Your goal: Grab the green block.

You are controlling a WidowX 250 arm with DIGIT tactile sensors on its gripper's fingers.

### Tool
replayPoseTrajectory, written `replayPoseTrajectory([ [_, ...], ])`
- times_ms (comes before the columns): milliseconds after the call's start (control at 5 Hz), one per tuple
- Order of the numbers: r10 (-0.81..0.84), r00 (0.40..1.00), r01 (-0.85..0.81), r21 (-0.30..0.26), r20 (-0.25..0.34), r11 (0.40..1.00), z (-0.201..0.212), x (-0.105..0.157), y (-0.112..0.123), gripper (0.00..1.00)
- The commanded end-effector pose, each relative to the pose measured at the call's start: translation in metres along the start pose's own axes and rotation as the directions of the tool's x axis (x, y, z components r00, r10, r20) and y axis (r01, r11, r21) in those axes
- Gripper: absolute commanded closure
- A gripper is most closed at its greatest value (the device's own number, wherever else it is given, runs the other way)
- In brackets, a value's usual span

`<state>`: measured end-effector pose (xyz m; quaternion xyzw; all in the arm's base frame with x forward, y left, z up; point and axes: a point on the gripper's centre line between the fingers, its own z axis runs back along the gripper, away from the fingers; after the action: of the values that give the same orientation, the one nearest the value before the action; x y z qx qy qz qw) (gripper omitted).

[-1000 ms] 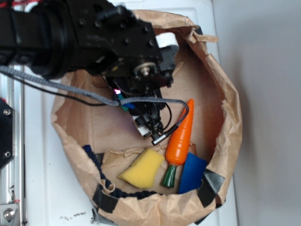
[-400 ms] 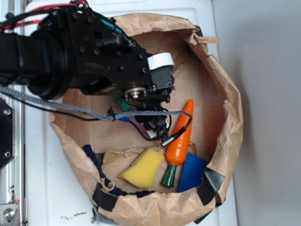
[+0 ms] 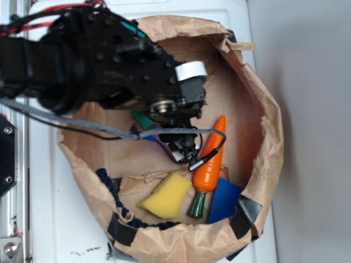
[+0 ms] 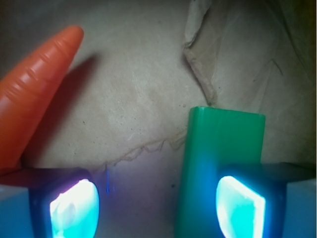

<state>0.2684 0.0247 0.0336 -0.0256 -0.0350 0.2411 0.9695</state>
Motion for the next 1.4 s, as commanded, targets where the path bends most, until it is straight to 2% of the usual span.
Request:
replayPoseTrajectory([
  [0, -0.055, 0.995, 0.054, -0.015, -0.085, 0.998, 0.031, 0.023, 0.021, 0.00],
  [200, -0.087, 0.992, 0.085, -0.028, -0.093, 0.996, 0.038, 0.032, 0.033, 0.00],
  [400, -0.097, 0.993, 0.093, -0.054, -0.070, 0.994, 0.032, 0.041, 0.041, 0.00],
  [600, -0.132, 0.991, 0.130, -0.066, -0.034, 0.989, 0.025, 0.039, 0.046, 0.00],
  [1000, -0.202, 0.979, 0.203, -0.041, 0.037, 0.978, 0.004, 0.016, 0.044, 0.00],
  [1200, -0.215, 0.975, 0.216, -0.006, 0.049, 0.976, -0.005, 0.007, 0.038, 1.00],
])
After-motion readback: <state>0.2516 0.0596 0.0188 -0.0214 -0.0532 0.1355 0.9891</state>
